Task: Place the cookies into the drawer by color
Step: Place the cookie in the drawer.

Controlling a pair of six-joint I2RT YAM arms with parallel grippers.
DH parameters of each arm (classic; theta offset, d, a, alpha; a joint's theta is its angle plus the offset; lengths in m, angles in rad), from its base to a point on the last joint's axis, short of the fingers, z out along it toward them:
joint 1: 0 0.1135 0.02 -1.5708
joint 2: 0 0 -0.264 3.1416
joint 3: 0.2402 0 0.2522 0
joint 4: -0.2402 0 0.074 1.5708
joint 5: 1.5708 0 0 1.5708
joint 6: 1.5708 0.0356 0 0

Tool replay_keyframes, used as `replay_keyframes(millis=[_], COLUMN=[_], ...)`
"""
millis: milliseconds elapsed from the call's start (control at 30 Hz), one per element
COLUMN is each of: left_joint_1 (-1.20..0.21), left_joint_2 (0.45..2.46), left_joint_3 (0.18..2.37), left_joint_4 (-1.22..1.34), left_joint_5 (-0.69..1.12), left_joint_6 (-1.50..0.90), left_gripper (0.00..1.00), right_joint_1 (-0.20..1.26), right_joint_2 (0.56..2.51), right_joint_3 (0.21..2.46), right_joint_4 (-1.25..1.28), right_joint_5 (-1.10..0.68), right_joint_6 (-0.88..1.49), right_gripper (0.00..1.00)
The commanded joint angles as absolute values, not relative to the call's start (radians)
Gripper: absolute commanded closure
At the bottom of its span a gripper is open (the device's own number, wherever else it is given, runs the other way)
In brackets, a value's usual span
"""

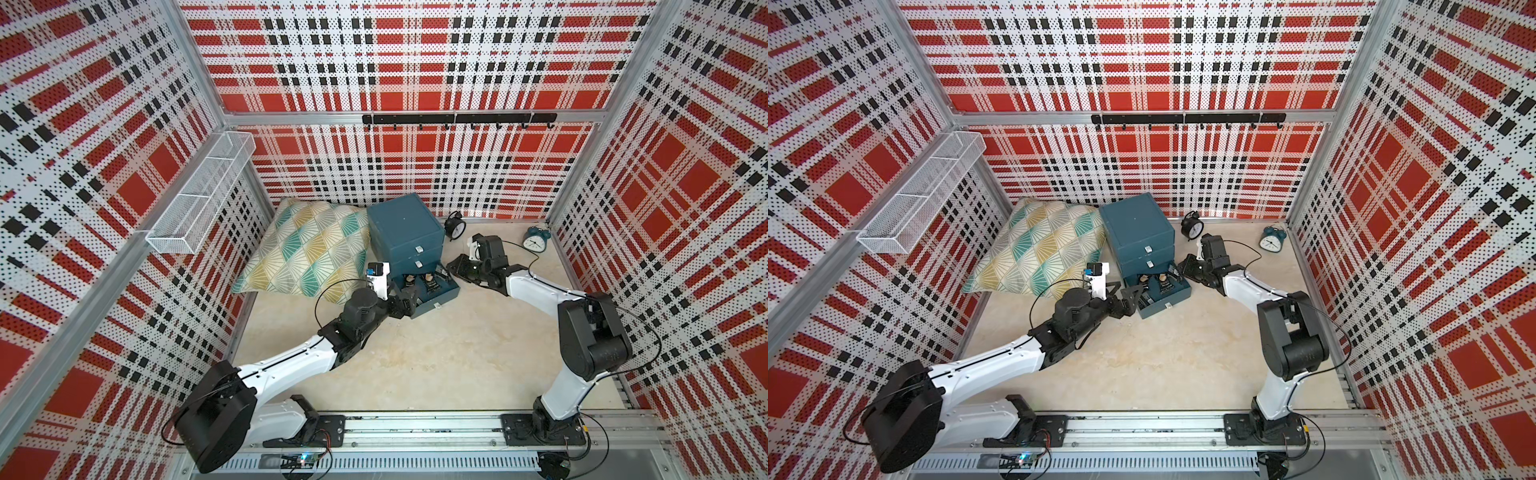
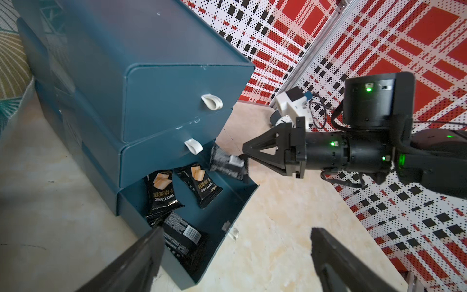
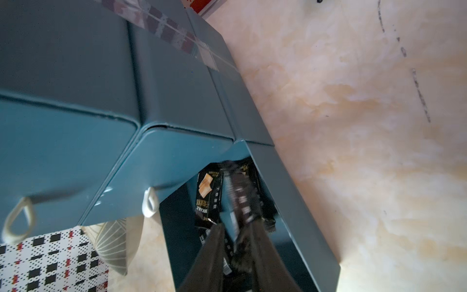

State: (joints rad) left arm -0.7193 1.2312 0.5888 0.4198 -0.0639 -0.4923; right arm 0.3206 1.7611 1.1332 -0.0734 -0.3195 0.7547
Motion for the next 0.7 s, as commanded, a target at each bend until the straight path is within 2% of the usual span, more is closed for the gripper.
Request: replay_keyframes(millis=[0,67,400,500,667], left_joint_1=[-0.715,-0.715,-0.715,-0.713,-0.699], left_joint_2=[1.209,1.209,1.196,1.182,1.166], left_joint_3=[0.575,0.575,0.575,0.576,0.615], left_joint_4=[0.453,0.453,0.451,0.445,0.391], left_joint_5=[-0.063,-0.064,-0.059,-0.06,-0.037], left_joint_6=[-0.497,-0.495,-0.504,-0.504,-0.509], left_gripper=[0.04,0.04,0.02,0.01,0.01], right_joint_1=[0.336,0.339,0.35,0.367,0.403], right_joint_2=[1.796,1.792,1.662,1.603,1.487], right_joint_3=[1.166,1.158,1.059,1.018,0.932], right_joint_4=[-0.081,-0.078,-0.074,-0.074,-0.081], right_joint_5=[-0.309,-0.307,-0.289,-0.288,-0.287], right_joint_6=[0.76,0.759,0.724,0.703,0.676], right_gripper=[0.67,0.64,0.63,0.56,0.32])
